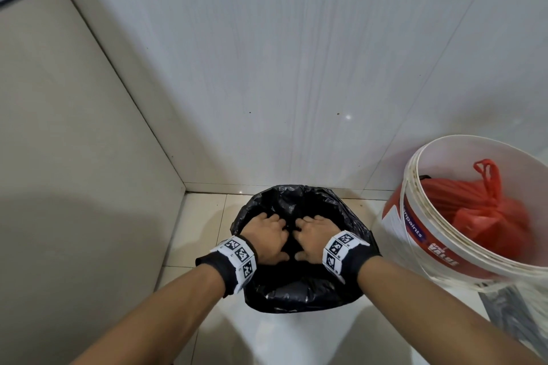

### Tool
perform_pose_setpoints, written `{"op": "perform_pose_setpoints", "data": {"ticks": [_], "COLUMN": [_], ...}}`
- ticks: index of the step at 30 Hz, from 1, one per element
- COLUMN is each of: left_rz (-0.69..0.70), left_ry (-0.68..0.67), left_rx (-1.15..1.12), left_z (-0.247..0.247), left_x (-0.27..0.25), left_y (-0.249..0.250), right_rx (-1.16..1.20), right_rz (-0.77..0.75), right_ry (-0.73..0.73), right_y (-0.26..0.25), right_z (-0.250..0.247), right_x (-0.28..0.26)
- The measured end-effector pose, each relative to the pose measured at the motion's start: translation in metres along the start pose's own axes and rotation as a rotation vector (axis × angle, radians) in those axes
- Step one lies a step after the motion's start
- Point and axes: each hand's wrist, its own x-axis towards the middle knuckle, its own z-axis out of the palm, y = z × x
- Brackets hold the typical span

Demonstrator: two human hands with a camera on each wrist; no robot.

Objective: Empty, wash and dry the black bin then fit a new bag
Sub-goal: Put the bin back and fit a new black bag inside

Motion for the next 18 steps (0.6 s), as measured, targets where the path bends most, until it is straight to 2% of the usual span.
{"op": "perform_pose_setpoints", "data": {"ticks": [2, 5, 8, 11, 14, 16, 18], "left_rz": [0.003, -0.130, -0.145, -0.131, -0.043, 0.025, 0.064], "left_ry": [-0.063, -0.330, -0.398, -0.406, -0.237, -0.014, 0.276], "left_rx": [0.075, 0.238, 0.394, 0.241, 0.070, -0.036, -0.113], "left_z": [0.004, 0.033, 0.038, 0.030, 0.017, 0.006, 0.000], "left_x": [-0.004, -0.001, 0.001, -0.001, -0.012, -0.027, -0.041], "left_y": [0.002, -0.001, -0.002, -0.001, -0.006, -0.013, -0.019], "right_rx": [-0.083, -0.176, -0.302, -0.233, 0.019, 0.123, 0.202], "right_rz": [0.037, 0.094, 0.069, 0.037, -0.010, -0.037, -0.062], "right_ry": [-0.144, -0.291, -0.369, -0.339, -0.080, 0.156, 0.440], "right_y": [-0.001, 0.011, 0.019, 0.014, 0.008, 0.008, 0.011], "right_z": [0.008, 0.042, 0.055, 0.040, 0.011, -0.009, -0.020], "right_x": [-0.001, 0.005, 0.007, 0.001, -0.013, -0.025, -0.037]}}
